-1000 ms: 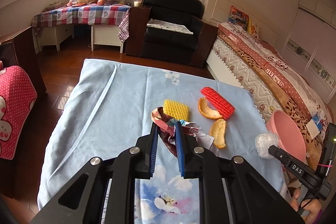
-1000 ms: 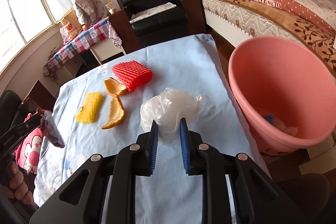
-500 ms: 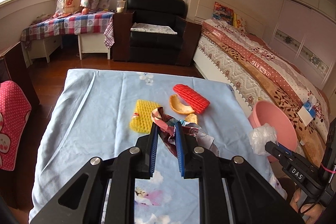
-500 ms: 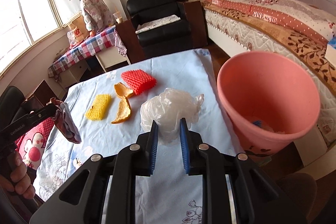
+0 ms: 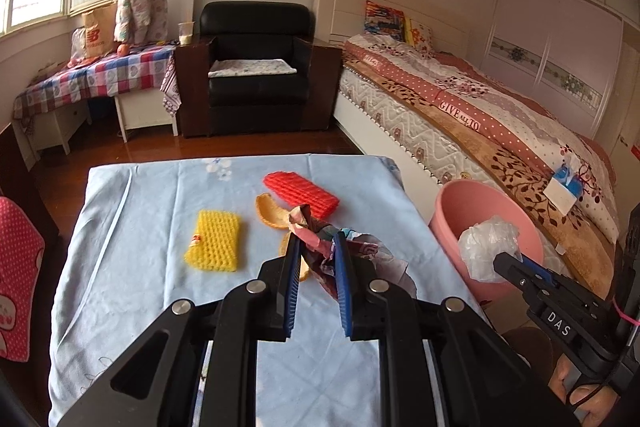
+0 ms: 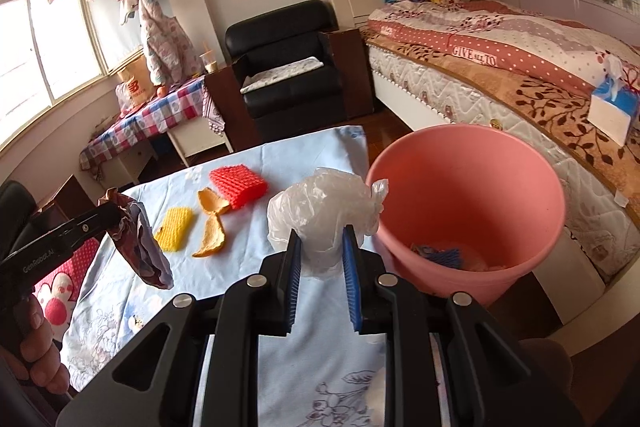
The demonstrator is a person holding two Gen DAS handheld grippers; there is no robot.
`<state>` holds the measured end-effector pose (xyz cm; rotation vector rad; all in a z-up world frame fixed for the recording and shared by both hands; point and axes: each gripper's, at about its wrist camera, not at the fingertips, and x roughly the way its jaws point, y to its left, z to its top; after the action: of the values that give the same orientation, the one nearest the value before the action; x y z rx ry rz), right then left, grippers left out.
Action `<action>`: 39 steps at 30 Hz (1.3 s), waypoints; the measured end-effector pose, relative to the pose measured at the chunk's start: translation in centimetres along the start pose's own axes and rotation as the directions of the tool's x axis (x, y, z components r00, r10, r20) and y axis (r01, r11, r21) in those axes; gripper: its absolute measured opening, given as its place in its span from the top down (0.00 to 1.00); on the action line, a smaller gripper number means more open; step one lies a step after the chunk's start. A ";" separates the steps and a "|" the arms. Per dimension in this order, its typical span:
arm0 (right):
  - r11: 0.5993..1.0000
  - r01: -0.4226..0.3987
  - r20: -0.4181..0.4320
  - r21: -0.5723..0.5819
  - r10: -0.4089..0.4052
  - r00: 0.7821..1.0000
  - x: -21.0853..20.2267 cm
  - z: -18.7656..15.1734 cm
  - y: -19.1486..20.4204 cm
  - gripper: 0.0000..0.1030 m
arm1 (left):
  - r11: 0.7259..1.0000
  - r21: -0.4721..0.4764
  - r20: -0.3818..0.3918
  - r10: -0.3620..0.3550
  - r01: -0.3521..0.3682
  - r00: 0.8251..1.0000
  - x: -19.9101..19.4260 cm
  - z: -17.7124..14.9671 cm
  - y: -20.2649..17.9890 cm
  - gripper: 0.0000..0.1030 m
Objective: Collect trash
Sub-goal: 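Carry the paper and white bag over the pink basin with both tools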
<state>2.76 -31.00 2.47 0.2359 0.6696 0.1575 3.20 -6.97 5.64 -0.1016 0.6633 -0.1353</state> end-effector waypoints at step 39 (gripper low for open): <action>0.959 0.156 0.014 0.235 -0.164 0.986 1.3 0.6 -14.1 0.80 | 0.960 0.215 -0.111 -0.159 0.180 0.981 12.4 1.7 -19.4 0.84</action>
<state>5.14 -44.40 -1.62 0.4083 0.6710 -0.0816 12.12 -28.00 2.06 0.0659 0.7273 -0.3815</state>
